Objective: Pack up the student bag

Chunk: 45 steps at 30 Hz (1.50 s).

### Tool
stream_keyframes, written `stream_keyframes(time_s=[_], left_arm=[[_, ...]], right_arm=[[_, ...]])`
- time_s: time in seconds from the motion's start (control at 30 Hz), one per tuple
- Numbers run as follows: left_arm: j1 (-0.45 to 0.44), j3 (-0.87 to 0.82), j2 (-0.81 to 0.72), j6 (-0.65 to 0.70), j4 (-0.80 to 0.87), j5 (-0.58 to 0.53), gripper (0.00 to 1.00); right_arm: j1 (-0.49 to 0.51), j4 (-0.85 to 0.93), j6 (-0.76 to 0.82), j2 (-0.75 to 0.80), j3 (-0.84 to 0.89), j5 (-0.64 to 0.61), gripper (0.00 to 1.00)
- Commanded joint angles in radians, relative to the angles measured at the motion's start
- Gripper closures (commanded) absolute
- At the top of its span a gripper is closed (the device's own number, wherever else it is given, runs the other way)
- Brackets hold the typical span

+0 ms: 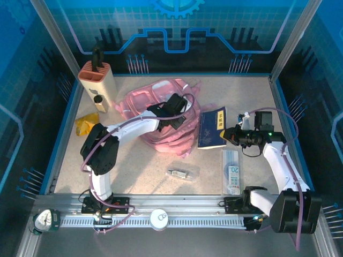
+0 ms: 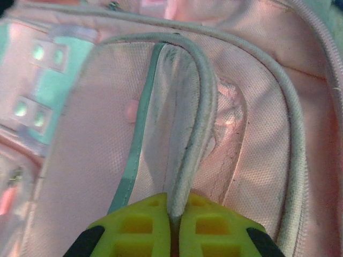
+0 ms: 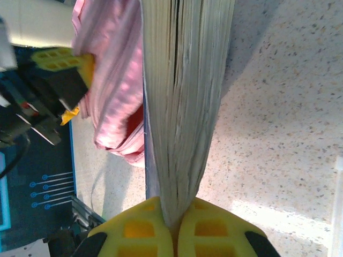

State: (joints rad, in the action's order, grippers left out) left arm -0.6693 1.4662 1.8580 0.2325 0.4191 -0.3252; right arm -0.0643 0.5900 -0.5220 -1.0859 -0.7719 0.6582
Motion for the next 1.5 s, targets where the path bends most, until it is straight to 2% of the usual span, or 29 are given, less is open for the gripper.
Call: stream_keyframes(time_s=[0.0,0.13,0.27,0.4,0.63,0.77,0.9,1.0,1.2,1.33,1.47], left_arm=[[0.047,0.077,-0.087,0.06,0.007,-0.035,1.0],[0.078,0.11,-0.123,0.08,0.01,-0.031,1.0],[0.101,0.138,-0.159,0.094,0.013,-0.012,1.0],[0.114,0.142,-0.185,0.087,0.003,0.011,1.0],[0.117,0.15,-0.201,0.053,0.0,0.031,1.0],[0.116,0.149,-0.205,0.037,-0.014,0.04,1.0],[0.119,0.149,-0.205,0.029,-0.014,0.034,1.0],[0.124,0.145,-0.209,0.019,-0.01,0.036,1.0],[0.123,0.12,-0.222,-0.014,-0.022,0.048,1.0],[0.123,0.105,-0.23,-0.03,-0.04,0.066,1.0],[0.123,0.112,-0.226,-0.037,-0.034,0.076,1.0]], right_arm=[[0.048,-0.085,-0.067,-0.015,-0.004,0.064,1.0],[0.121,-0.159,-0.137,-0.073,-0.019,0.049,1.0],[0.217,-0.324,-0.248,-0.14,-0.016,0.038,1.0],[0.334,-0.463,-0.312,-0.282,-0.081,0.011,1.0],[0.457,-0.678,-0.367,-0.536,-0.236,-0.071,0.99],[0.467,-0.677,-0.337,-0.715,-0.364,-0.117,0.96],[0.468,-0.634,-0.278,-0.799,-0.439,-0.183,0.74],[0.478,-0.58,-0.233,-0.781,-0.431,-0.197,0.58],[0.529,-0.41,-0.106,-0.649,-0.339,-0.374,0.45],[0.573,-0.346,-0.065,-0.662,-0.317,-0.428,0.45],[0.594,-0.414,-0.088,-0.69,-0.295,-0.413,0.63]])
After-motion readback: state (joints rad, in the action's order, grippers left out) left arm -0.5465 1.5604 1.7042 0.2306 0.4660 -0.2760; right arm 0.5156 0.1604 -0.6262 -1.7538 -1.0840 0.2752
